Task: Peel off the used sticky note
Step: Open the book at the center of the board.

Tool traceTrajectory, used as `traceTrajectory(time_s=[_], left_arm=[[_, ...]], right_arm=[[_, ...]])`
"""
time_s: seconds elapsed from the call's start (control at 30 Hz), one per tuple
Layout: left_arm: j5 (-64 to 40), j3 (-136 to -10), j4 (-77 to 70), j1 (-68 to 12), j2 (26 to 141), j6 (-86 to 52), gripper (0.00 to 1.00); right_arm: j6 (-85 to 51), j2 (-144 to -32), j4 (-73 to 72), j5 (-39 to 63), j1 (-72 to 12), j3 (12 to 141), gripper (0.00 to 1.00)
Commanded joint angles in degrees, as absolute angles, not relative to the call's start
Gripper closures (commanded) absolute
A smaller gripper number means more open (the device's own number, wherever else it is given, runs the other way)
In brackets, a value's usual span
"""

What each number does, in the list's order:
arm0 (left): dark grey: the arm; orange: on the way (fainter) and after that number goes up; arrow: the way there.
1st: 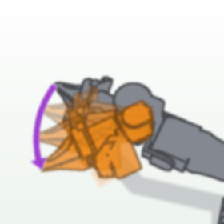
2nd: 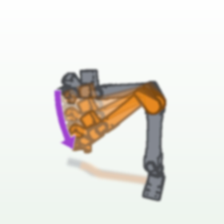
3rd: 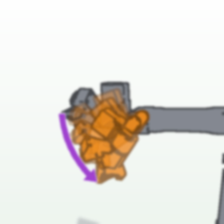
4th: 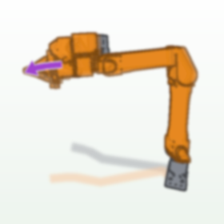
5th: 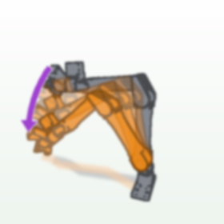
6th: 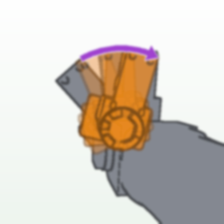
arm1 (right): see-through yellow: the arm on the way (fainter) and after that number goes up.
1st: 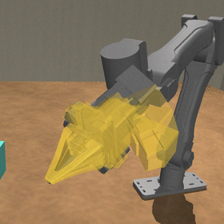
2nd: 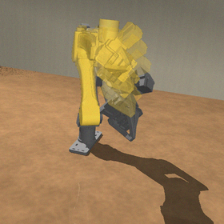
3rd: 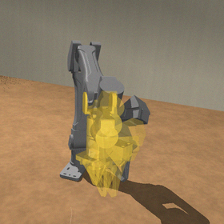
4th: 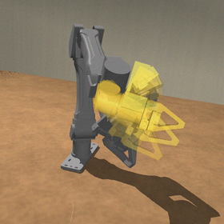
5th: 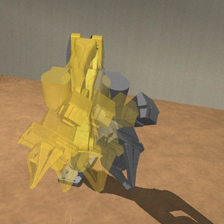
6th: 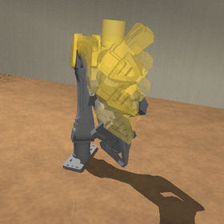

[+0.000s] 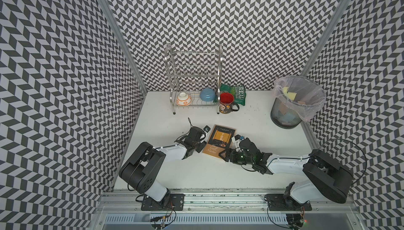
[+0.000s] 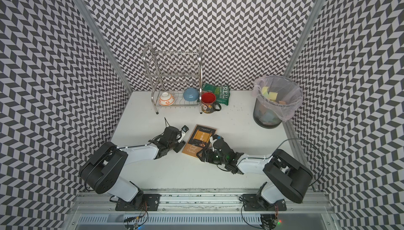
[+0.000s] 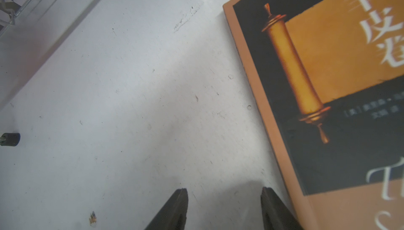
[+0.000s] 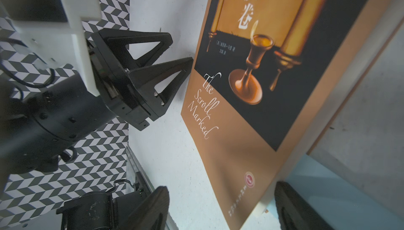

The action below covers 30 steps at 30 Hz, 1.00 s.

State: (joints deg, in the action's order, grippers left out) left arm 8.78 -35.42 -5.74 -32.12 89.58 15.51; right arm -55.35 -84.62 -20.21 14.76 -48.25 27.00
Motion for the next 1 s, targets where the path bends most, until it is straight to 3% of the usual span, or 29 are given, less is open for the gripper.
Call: traceTrajectory(time_s=[0.0,0.97], left_arm=[[9.6,-36.0,-5.0,-32.6,90.7,15.5,0.43],[13.1,-35.7,-5.5,-36.2,92.2,16.3,0.44]], right_arm=[[-55.9,-84.7,-21.2,13.5,-48.5,25.6,0.21],[-55.1,-85.2,-20.9,15.3,-48.8,29.5,0.26]])
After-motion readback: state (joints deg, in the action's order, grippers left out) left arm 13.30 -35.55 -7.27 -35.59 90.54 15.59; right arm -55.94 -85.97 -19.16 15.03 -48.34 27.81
